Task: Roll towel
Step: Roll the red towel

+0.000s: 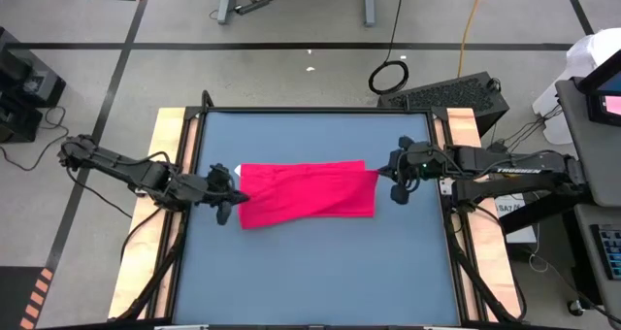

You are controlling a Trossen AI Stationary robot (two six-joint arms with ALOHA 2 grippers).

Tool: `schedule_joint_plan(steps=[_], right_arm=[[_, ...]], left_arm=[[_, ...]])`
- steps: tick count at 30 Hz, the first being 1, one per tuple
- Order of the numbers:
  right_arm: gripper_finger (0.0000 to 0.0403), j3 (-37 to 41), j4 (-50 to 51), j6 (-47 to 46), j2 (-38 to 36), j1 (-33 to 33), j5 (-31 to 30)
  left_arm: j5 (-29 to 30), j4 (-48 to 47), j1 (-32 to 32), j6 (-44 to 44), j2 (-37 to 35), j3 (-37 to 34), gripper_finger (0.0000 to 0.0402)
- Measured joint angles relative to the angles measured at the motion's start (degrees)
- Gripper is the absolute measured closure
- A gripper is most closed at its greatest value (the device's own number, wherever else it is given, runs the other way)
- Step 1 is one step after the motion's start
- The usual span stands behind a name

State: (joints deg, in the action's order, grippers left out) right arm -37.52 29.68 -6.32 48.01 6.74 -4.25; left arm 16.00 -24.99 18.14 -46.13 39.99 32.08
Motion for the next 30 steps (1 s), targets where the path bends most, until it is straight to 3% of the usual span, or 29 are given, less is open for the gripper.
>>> schedule_joint_plan(steps=[7, 11, 16, 20, 26, 30], right_arm=[[0.0403, 0.09, 1.29, -17.98, -1.82, -0.11, 19.12], [0.0403, 0.09, 2.36, -26.37, -2.91, -0.11, 26.74], [0.0403, 0.09, 6.48, -32.11, -3.77, -0.26, 31.89], [0.0403, 0.09, 11.05, -35.88, -4.15, -2.30, 34.71], [0.0403, 0.09, 10.55, -42.35, -5.32, -7.36, 36.34], [0.0403, 0.06, 7.01, -50.71, -6.99, -9.33, 41.08]], left_arm=[[-10.10, 14.11, 2.36, -7.57, -0.07, 0.00, 0.0391], [-12.49, 15.04, 4.91, -11.60, -0.04, 0.00, 0.0391], [-12.72, 14.95, 7.98, -12.27, 0.72, 0.00, 0.0391], [-11.36, 14.76, 9.99, -17.85, 2.34, 0.00, 0.0391], [-10.93, 17.70, 13.75, -22.61, 4.37, 0.00, 0.0394], [-5.77, 23.70, 15.96, -22.61, 3.25, 0.00, 0.0397]])
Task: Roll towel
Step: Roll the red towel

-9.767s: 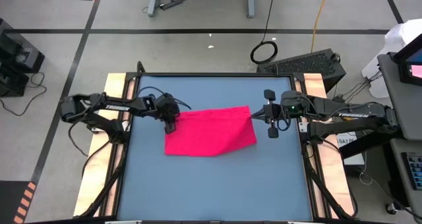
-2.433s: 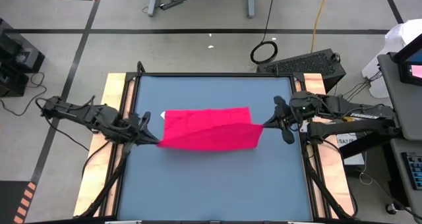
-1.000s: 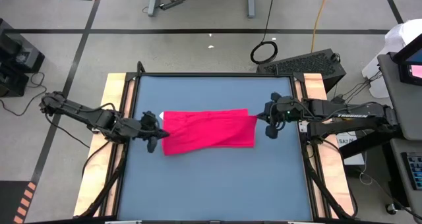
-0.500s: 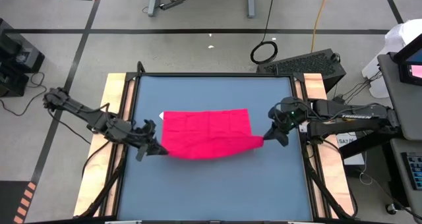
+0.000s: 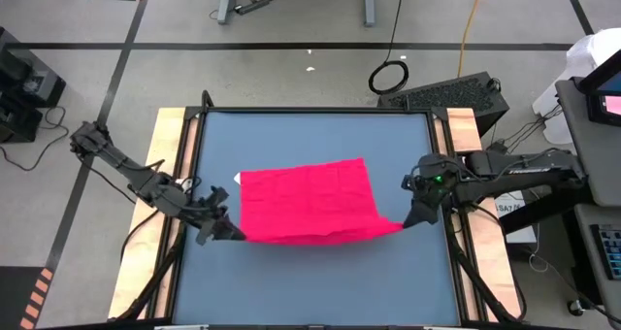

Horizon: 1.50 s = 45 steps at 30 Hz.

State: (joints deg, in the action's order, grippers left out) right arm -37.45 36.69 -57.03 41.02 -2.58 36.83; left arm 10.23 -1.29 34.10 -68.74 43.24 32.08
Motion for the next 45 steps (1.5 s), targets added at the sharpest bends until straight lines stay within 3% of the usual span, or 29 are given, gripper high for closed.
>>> schedule_joint_plan(steps=[4, 8, 13, 17, 27, 32, 40, 45], right_arm=[[0.0403, -0.07, -3.67, -6.13, -1.68, -0.86, 2.06], [0.0403, -0.09, -3.15, -6.15, -1.97, -0.82, -2.41], [0.0403, -0.09, -2.07, -0.40, -0.19, -0.79, -16.73], [0.0403, -0.09, -2.21, 4.86, 2.34, -0.77, -26.71], [0.0403, -0.09, -1.76, 15.14, 8.68, 0.12, -42.78], [0.0403, -0.09, -2.42, 20.45, 11.94, 3.56, -44.39], [0.0403, -2.80, -5.16, 25.17, 12.43, 12.47, -39.97], [0.0403, -3.41, -2.94, 30.80, 12.66, 17.49, -39.49]], left_arm=[[3.93, -1.54, 1.30, 0.57, -1.35, 1.31, 0.0398], [4.87, -10.19, 1.55, 1.28, -1.36, 1.59, 0.0398], [6.68, -23.60, 1.55, -3.10, -0.12, 1.57, 0.0399], [9.60, -27.07, 1.55, -3.42, 0.61, 1.57, 0.0399], [18.63, -33.47, 0.17, -3.97, 1.36, 1.57, 0.0395], [18.79, -35.55, -1.88, -3.99, 1.45, 1.57, 0.0394], [19.42, -32.61, -4.37, -3.78, 1.38, 1.59, 0.0394], [20.72, -36.50, -7.10, -0.69, 2.02, 1.64, 0.0394]])
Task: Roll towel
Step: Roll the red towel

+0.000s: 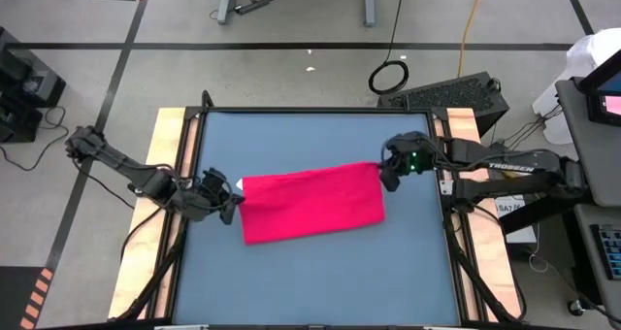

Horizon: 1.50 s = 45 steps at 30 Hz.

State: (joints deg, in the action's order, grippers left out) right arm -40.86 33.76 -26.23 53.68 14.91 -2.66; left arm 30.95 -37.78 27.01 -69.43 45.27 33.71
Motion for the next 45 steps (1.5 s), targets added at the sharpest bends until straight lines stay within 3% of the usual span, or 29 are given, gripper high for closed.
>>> schedule_joint_plan(steps=[7, 21, 28, 35, 39, 45], right_arm=[[0.0403, 0.00, -0.24, 4.99, 4.78, 4.29, 1.44], [0.0403, 0.00, -1.89, 4.95, 15.36, 4.54, 2.33], [0.0403, -0.26, 2.26, -0.59, 13.16, 4.54, 3.30], [0.0403, -3.58, 12.20, 0.54, 7.98, 4.49, 13.47], [0.0403, -3.58, 14.68, 4.25, 6.90, 4.57, 10.75], [0.0403, -3.56, 8.77, 9.86, 9.32, 6.06, 5.38]], left_arm=[[0.60, -3.58, -3.48, 2.49, 1.49, 0.00, 0.0393], [2.58, -4.77, -8.28, 7.30, 5.89, -0.35, 0.0393], [2.59, -4.29, -9.78, 8.42, 6.85, -0.35, 0.0393], [3.71, -4.41, -10.21, 10.16, 6.85, -0.35, 0.0393], [6.28, -4.63, -10.17, 12.19, 7.18, -0.35, 0.0393], [7.27, -5.24, -10.21, 14.62, 8.71, -0.35, 0.0393]])
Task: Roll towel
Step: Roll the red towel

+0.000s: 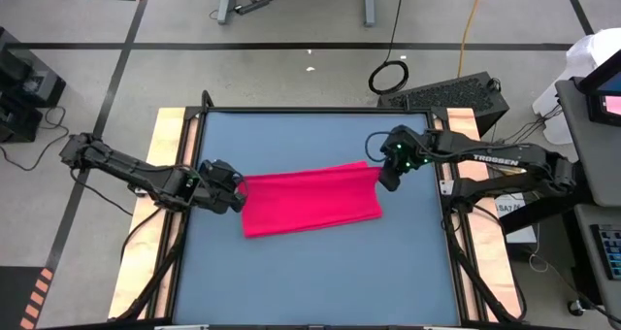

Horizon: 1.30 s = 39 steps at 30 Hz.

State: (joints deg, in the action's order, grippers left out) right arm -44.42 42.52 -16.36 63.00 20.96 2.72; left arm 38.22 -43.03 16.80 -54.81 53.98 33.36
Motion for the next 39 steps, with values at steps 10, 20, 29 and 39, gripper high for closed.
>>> schedule_joint_plan(steps=[10, 20, 29, 39], right_arm=[[0.0403, 0.09, -2.85, 3.80, 8.43, 2.31, 0.32], [0.0403, -4.81, 9.28, 2.90, 5.48, 2.55, 12.74], [0.0403, -8.65, 20.09, 3.31, -0.95, 2.30, 16.85], [0.0403, -8.66, 11.63, 9.60, 5.10, 3.95, 9.27]], left_arm=[[-0.61, 0.72, 0.04, -0.35, 6.98, -0.22, 0.0393], [-9.77, 2.40, 0.83, -2.12, 6.57, 5.87, 0.0393], [-10.03, 2.88, 1.14, 6.06, 1.61, 10.29, 0.0393], [-9.68, -1.13, -2.36, 5.62, 2.20, 5.82, 0.0393]])
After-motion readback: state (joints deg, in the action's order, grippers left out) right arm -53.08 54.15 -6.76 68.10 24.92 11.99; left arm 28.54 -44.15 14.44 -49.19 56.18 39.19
